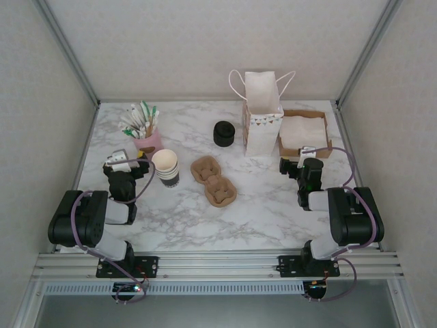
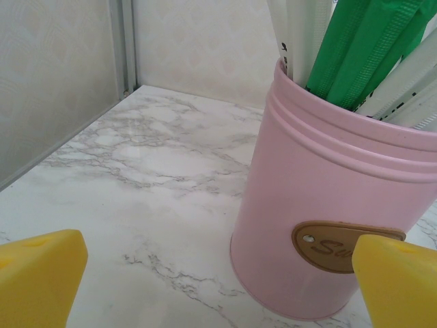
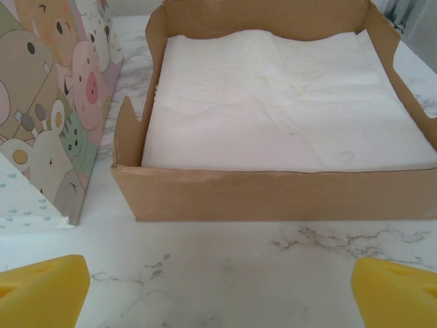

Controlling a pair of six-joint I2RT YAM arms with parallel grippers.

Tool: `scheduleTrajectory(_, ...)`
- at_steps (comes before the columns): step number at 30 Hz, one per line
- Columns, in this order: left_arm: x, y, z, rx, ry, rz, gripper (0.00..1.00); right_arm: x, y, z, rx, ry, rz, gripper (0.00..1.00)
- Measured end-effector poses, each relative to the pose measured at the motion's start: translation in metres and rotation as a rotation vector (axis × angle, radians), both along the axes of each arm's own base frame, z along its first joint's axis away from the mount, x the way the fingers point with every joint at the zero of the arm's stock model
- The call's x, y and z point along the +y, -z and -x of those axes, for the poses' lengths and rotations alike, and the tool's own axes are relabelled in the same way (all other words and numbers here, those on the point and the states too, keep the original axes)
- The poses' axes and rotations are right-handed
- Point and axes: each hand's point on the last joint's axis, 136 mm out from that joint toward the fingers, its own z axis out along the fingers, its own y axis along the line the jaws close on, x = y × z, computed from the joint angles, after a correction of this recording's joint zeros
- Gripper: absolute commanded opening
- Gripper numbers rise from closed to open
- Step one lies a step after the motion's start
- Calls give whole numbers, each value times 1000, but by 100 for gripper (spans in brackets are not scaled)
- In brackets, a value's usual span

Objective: Pack the takeout coffee

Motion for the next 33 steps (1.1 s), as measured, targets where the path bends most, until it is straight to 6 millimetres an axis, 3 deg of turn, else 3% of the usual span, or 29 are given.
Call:
scheduleTrajectory(10, -1, 2, -1, 17, 4, 0, 100, 2, 3, 1, 23, -8, 0, 99)
scheduleTrajectory(13, -1, -7, 2, -1, 0, -1, 100, 5, -4, 3, 26, -19, 2, 99)
scheduleTrajectory(18, 0, -42, 17, -92, -34, -2, 100, 12, -43, 14, -29, -36, 1, 99)
scheduleTrajectory(23, 6, -80, 33, -174, -80, 40, 99, 18, -103, 27, -113, -44, -29, 99)
scheduleTrajectory(29, 6, -133, 63, -296, -84, 146, 100, 17, -180, 58, -174, -13, -157, 99)
scheduleTrajectory(33, -7, -168, 78, -350, -55, 293, 100, 18, -224, 85, -141, -4, -250, 99)
